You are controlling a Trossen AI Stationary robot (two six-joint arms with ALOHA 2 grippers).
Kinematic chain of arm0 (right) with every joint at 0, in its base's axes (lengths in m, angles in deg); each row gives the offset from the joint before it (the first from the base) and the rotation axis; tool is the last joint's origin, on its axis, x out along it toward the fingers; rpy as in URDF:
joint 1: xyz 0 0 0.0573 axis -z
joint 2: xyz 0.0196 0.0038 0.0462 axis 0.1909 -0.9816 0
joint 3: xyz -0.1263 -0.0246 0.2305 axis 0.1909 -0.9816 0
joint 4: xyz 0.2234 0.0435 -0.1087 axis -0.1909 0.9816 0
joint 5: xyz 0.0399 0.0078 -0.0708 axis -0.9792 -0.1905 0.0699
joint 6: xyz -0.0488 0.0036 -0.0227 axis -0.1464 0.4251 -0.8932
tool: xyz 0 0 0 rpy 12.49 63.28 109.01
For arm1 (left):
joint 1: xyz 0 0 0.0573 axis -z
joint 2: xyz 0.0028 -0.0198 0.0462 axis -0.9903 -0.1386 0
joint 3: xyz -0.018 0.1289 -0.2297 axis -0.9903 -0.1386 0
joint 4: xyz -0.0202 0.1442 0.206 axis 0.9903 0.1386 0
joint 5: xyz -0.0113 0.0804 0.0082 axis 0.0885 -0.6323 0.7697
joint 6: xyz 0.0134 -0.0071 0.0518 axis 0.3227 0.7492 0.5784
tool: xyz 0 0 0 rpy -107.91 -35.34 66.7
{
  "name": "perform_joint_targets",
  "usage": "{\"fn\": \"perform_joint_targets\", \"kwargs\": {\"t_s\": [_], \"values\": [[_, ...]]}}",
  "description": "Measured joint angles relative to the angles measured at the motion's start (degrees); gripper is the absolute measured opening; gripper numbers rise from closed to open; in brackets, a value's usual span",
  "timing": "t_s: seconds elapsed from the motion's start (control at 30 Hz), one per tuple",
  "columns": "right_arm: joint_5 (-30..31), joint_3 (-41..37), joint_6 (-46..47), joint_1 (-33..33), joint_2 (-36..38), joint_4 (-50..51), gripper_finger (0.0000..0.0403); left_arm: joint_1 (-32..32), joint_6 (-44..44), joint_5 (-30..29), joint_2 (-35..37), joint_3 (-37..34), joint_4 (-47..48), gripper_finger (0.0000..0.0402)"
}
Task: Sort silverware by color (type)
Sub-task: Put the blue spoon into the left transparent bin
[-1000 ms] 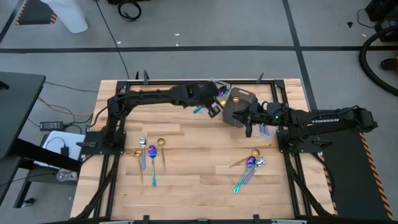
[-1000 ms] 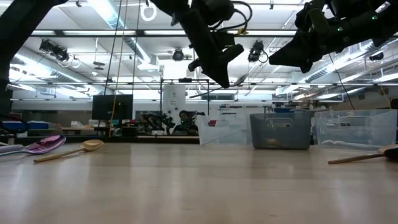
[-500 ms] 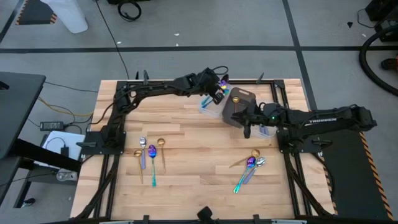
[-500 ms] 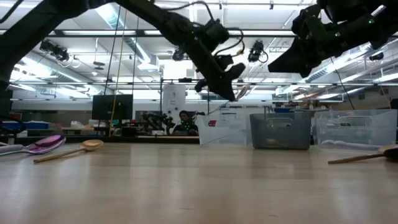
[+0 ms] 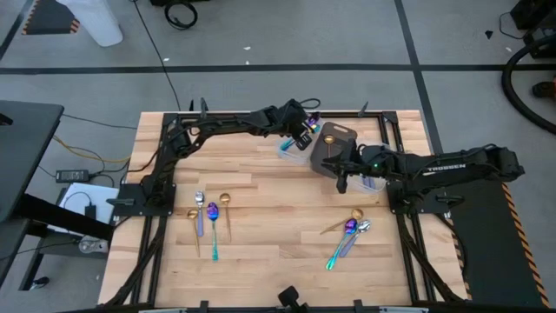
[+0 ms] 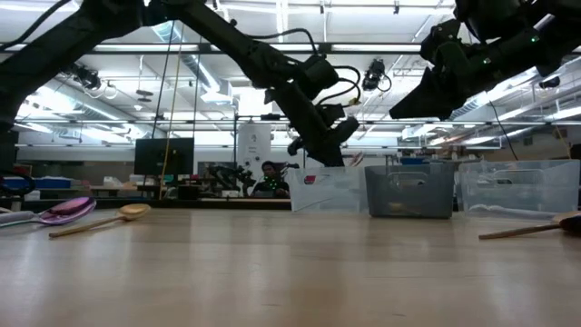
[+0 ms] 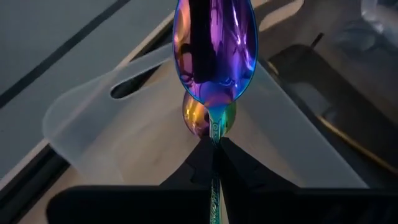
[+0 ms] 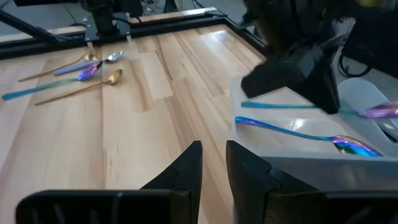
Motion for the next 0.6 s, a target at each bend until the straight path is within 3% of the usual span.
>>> {"fn": "perform_joint_targets", "kwargs": {"t_s": [0.43,0.6], "values": [[-0.2,0.0,0.0,0.0,-0.1,0.1,0.0082,0.7,0.1,-0.5,-0.1,0.0,-0.1,0.0036],[-0.4,0.0,0.0,0.0,-0.1,0.1,0.0082,0.7,-0.3,-0.6,-0.1,0.0,0.9,0.0062]]}}
